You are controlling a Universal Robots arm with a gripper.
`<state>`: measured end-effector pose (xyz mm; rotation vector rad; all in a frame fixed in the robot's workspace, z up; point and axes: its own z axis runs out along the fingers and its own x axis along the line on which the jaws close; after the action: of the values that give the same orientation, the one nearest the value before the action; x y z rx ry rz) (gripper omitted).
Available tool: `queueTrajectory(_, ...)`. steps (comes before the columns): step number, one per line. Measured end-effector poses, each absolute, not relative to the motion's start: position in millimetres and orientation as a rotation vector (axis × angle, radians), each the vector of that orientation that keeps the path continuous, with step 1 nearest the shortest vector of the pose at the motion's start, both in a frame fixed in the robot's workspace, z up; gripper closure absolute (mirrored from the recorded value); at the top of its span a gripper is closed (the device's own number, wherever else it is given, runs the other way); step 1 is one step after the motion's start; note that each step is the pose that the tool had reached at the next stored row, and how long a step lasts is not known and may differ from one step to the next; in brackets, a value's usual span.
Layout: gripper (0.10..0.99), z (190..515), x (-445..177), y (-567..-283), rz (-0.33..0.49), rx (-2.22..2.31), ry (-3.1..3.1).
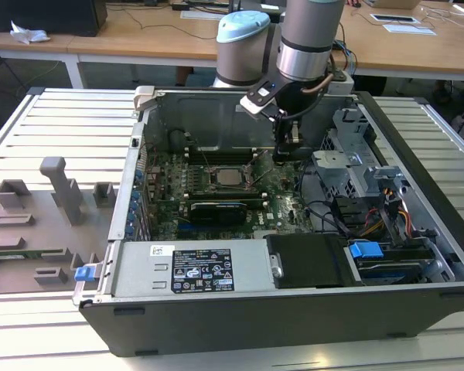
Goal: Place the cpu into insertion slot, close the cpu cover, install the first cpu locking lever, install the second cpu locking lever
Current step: 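Close the cpu cover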
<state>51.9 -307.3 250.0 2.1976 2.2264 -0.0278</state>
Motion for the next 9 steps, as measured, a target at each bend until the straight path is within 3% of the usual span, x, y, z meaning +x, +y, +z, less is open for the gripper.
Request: queueTrajectory(9,0.98,250,38,-307,-0.027,2.197,2.226)
